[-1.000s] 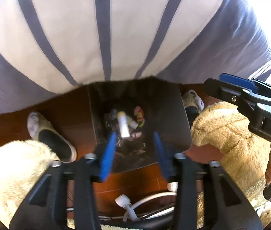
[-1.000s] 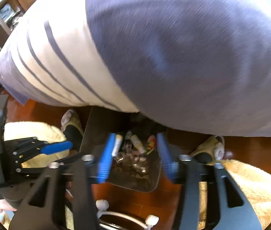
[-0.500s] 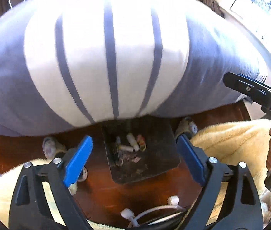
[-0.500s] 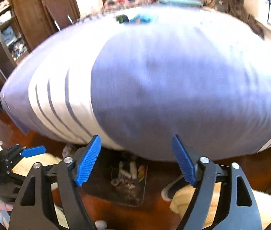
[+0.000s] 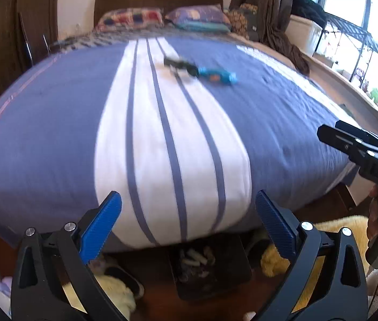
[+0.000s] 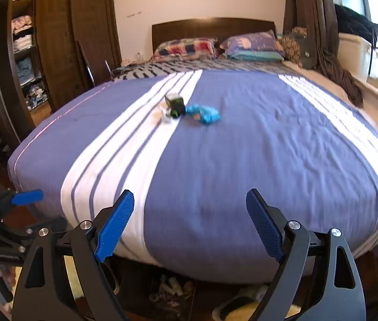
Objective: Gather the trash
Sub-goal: 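Move both open tools back over the blue packet and tissue, then grasp the blue wipe packet with the right tool while the left tool grasps the white tissue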
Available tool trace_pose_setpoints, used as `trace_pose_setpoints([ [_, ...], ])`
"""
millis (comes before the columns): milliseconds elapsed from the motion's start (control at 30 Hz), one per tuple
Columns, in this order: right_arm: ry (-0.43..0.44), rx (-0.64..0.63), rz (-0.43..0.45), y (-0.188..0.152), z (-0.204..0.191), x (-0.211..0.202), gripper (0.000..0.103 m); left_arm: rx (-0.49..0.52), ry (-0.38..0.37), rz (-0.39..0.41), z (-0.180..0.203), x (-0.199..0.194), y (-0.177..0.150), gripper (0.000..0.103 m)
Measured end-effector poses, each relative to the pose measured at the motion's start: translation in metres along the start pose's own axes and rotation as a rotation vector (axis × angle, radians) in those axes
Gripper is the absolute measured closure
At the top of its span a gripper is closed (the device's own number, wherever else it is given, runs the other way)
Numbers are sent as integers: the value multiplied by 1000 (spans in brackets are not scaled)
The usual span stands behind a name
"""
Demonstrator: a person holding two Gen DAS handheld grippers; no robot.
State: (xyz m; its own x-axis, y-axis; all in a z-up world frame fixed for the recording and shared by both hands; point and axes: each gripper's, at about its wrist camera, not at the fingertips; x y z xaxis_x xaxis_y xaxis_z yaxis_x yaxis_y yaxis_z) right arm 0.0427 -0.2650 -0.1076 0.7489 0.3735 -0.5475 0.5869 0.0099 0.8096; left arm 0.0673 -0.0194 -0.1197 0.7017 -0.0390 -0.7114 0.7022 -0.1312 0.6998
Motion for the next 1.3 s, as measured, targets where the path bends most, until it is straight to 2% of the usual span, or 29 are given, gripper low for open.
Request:
trace_pose_setpoints([
  [133,-9,-27,25,24,0,3,17,2,17,46,-4,-1,30,8],
  [333,-39,-31,15,47,14,27,17,5,29,67,-11,16,59,8],
  [567,-70,-14,-31,69,37,76,17,19,44,40,-12,66,91,8],
  [767,-85,-7,-115,90,58,143,17,44,46,-2,-6,112,117,8],
  [867,-109,-15,-170,99,65,173,25,49,33,-25,-2,133,126,8],
  [933,-114,-23,-199,105,69,194,26,45,22,-42,-1,147,132,8],
  [1300,-99,-58,-252,130,76,243,26,54,-12,-68,11,193,165,9],
])
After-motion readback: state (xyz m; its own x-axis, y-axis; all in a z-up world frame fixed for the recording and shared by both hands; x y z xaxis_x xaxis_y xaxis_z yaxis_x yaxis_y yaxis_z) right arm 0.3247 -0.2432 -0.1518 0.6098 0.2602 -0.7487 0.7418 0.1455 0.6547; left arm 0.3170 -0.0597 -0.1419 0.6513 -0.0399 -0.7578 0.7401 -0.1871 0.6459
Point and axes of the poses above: each gripper's, at about its wrist camera, not at the fingertips, and x roughly the way its jaws point, z to its right, y to its top, and after that the axes turned 13 degrees about y, right-handed
